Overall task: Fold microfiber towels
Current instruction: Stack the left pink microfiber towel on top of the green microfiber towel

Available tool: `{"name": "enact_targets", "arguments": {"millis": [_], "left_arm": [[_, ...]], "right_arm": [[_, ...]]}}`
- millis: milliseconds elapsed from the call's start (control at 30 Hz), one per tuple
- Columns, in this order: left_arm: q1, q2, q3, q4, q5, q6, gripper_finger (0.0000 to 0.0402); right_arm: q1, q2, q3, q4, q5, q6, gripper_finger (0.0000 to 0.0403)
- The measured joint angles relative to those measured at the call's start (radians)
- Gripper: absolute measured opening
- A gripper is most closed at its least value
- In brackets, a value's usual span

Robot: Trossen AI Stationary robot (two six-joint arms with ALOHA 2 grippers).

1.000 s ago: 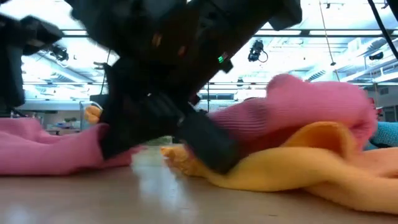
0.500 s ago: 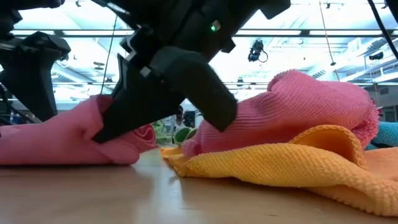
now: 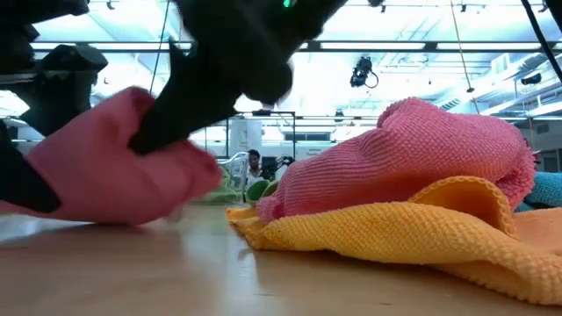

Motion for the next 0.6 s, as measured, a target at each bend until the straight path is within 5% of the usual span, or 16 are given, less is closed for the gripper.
{"name": "enact_targets", "arguments": {"millis": [300, 600], "left_arm": [[0.001, 0.026, 0.000, -0.005, -0.085, 0.006, 0.0267], [0.040, 0.026, 0.000, 0.006, -0.026, -0.024, 0.0200]], "right_arm": [[0.001, -0.018, 0.001, 0.014, -0.026, 0.053, 0.0028], [0.003, -0.018, 0.001, 0.029, -0.030, 0.061, 0.0028]]}}
